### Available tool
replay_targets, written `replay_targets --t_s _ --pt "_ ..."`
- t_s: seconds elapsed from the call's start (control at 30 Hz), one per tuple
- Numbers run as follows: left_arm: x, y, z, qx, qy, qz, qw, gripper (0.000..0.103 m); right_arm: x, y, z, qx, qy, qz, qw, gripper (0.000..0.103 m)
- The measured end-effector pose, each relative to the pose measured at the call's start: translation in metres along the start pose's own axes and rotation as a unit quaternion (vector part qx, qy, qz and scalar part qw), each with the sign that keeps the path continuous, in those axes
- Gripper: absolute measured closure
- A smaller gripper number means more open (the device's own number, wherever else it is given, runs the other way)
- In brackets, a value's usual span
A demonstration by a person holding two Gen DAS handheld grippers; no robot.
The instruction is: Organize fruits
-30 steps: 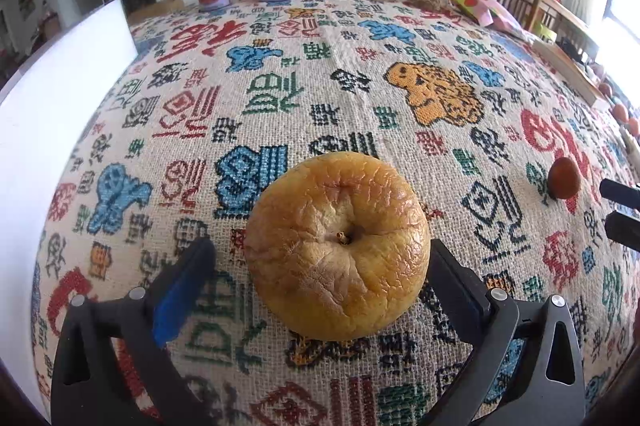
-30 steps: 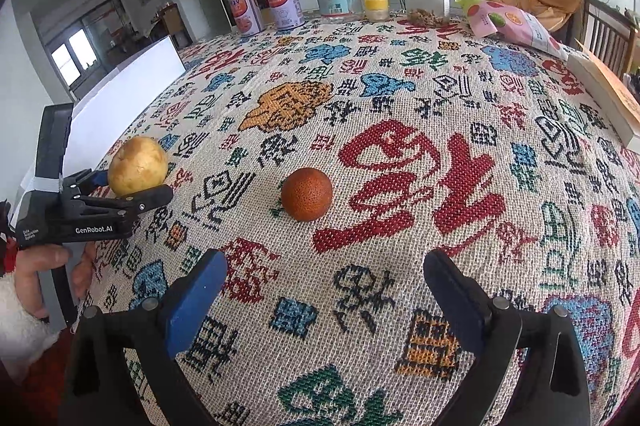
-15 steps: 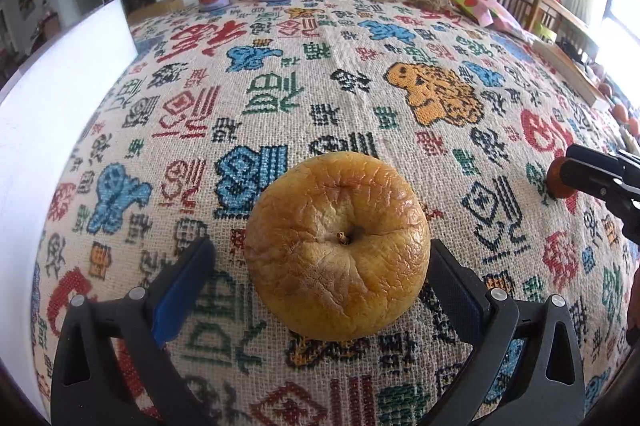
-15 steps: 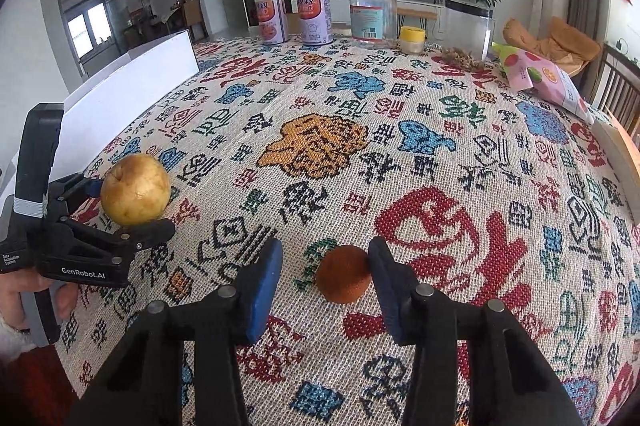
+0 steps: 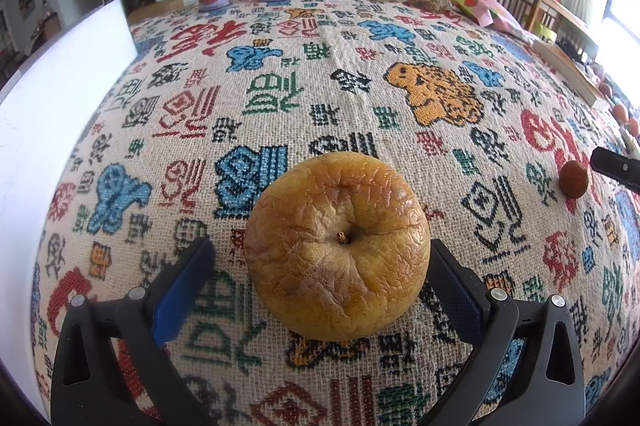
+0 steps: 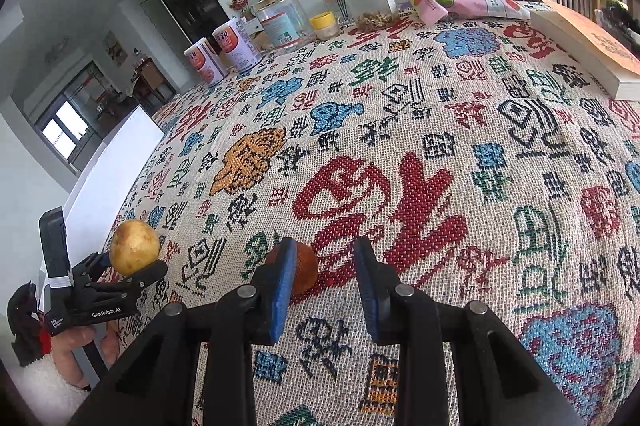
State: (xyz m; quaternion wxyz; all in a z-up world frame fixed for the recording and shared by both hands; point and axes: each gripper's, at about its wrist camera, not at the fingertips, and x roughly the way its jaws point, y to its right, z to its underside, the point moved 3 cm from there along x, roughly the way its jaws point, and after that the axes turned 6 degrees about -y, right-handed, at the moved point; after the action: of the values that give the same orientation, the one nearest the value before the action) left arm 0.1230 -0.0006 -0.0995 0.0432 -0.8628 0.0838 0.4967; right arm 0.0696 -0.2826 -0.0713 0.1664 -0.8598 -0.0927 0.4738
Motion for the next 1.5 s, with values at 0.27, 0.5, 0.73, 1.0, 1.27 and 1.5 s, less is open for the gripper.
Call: replay_targets --t_s 0.27,0.5,0.73,1.0,1.27,1.5 --pt "0.0 0.0 0.0 0.0 0.0 0.0 1.0 0.0 -0.022 0.023 -0.009 0.038 0.027 0.015 0.999 0.071" --pt "-0.001 0.0 0.0 -0.001 0.001 0.005 1.0 0.001 -0.014 -0.01 0.011 -0.071 -0.005 0.037 0.997 0.057" --pt "-0.019 0.008 0.012 0.018 0.013 0.021 0.9995 0.004 0.021 -0.054 0.014 -0.169 -0.016 0.067 0.983 0.057" --pt "-0.029 -0.008 0.013 -0.036 0.029 0.048 0.9978 0.039 0.014 -0.044 0.018 -0.124 -0.01 0.038 0.992 0.072" --pt "-0.118 -0.044 0.028 -0.086 0.076 0.099 0.9884 0.04 0.008 -0.054 0.023 -0.107 -0.006 -0.024 0.994 0.072" --pt "-0.234 -0.118 0.025 -0.146 0.154 0.097 0.9724 0.096 0.009 -0.115 0.03 -0.162 -0.022 -0.065 0.984 0.072"
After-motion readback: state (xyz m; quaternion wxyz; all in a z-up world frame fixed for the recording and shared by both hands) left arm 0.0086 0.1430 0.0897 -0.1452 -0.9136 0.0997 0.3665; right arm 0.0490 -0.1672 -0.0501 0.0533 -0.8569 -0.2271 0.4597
